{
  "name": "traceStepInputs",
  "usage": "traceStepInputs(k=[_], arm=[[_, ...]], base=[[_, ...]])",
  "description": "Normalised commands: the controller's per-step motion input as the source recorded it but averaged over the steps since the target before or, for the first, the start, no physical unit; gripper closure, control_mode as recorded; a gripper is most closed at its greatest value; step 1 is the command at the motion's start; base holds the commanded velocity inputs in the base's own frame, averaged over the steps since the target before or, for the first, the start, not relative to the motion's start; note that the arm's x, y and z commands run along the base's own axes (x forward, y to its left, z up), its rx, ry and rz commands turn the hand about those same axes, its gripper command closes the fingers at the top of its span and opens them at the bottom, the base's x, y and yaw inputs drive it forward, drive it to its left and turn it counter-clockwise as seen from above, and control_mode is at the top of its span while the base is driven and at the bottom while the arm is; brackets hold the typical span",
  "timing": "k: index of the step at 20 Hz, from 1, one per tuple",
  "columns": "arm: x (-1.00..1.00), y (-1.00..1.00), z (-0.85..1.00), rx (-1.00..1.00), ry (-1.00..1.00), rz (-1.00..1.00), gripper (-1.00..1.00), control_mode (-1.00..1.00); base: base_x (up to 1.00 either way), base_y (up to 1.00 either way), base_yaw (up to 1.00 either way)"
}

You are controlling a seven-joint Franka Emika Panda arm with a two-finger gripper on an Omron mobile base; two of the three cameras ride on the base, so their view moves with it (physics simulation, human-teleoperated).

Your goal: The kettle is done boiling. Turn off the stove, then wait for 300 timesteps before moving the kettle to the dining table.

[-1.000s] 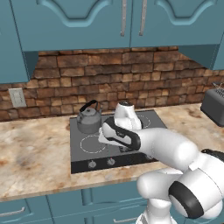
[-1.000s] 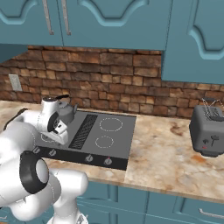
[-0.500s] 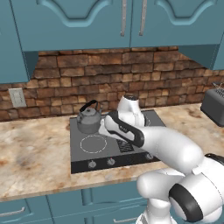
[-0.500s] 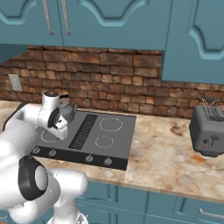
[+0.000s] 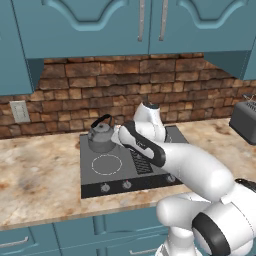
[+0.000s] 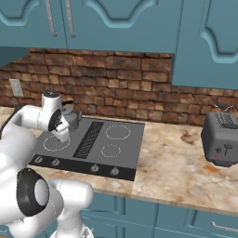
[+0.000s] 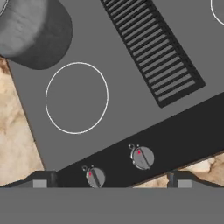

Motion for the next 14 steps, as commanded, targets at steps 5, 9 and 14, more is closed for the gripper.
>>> traceStepInputs(k=[5, 9, 14], arm=[[0.10, 0.00, 0.38, 0.05, -0.06, -0.11, -1.00, -1.00], [0.14, 0.01, 0.31, 0.03, -0.05, -0.10, -1.00, -1.00], [0.17, 0.02, 0.28, 0.04, -0.06, -0.10, -1.00, -1.00]], base=[[0.00, 0.00, 0.00], [0.00, 0.00, 0.00], [0.00, 0.00, 0.00]])
